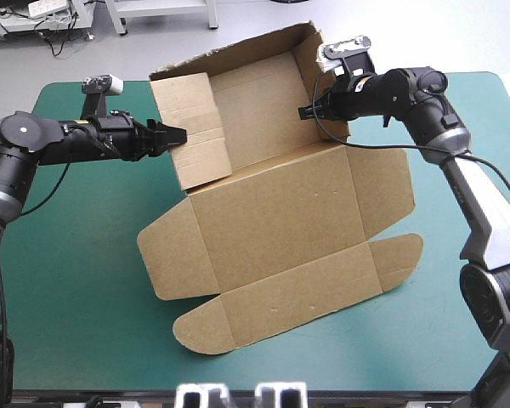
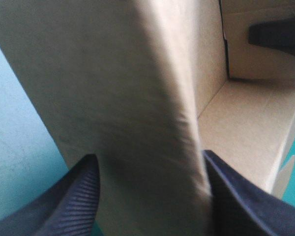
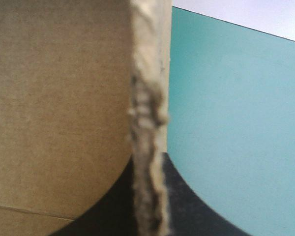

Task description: Fold the box

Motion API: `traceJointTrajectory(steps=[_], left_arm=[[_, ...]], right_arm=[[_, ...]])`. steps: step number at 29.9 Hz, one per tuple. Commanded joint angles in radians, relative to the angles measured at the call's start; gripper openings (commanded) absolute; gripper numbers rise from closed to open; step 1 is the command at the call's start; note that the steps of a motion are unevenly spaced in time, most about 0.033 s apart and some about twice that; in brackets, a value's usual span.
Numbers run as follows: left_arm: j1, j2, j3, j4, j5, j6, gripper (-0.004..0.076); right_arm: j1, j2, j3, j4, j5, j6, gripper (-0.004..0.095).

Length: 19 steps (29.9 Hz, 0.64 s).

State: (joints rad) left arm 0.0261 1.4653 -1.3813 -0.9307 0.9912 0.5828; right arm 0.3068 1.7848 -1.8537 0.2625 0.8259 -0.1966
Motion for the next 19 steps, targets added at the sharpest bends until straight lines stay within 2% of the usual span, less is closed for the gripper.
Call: traceJointTrajectory(steps=[1,5,8,13,19], left_arm=[[-0.034,-0.038,-0.032,-0.028,-0.068,-0.072,0.0426],[-0.097,-0.036,-0.032,0.101,-0.112,-0.137,0.0426],[-0.143,-0.036,-0.032,0.308,-0.155,-0.297,0.0426],[-0.216,-0.035,-0.032,0.671,-0.166,-0.523,0.0426],[-0.266,-0.015,-0.032,0.766,-0.244,-0.648,0.0426]], right_arm=[[0.024,-0.049,-0.032,0.029,-0.090,0.061,-0.0023],[0.045,-0.032,-0.032,0.034,-0.101,0.088,-0.0024],[0.066,-0.015,-0.032,0.034,-0.091,0.109,-0.0024],[0.093,-0.004,-0.032,0.039,-0.099,0.141,-0.0024],[0.114,-0.004,-0.032,0.034,-0.101,0.144,-0.0024]])
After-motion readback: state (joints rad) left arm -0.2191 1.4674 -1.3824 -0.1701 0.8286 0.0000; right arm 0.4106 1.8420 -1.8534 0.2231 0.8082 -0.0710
